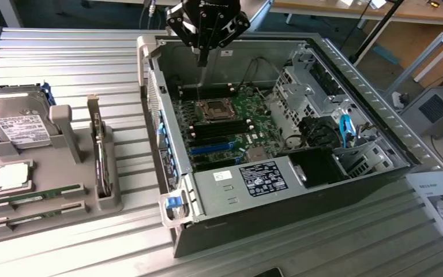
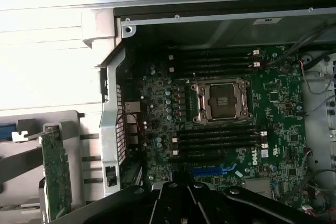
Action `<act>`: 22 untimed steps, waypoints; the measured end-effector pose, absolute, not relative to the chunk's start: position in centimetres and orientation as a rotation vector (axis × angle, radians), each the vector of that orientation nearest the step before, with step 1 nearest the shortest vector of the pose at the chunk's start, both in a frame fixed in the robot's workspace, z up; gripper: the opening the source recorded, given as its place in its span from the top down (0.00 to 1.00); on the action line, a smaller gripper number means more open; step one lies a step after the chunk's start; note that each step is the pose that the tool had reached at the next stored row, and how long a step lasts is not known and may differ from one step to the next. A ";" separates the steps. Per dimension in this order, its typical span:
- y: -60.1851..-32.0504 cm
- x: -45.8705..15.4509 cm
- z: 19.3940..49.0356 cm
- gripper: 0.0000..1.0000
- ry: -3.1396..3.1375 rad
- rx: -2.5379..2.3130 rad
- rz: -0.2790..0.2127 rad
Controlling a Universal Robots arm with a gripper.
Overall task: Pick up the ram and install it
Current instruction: 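Reach for the ram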
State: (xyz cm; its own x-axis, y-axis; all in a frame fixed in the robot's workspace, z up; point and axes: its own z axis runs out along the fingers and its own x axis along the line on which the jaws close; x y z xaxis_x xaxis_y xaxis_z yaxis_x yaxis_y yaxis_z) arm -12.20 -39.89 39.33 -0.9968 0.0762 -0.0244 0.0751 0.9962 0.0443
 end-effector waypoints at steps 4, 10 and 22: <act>-39.9 -12.4 39.3 0.89 3.112 0.118 0.068; -39.9 -13.2 39.3 0.89 3.112 0.118 0.068; -39.9 -15.0 39.3 0.89 3.113 0.118 0.068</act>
State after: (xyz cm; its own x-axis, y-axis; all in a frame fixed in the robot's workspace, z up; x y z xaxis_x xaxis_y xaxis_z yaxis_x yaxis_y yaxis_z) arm -15.03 -39.89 39.29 -0.9968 0.0762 -0.0244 0.0751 0.9962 0.0443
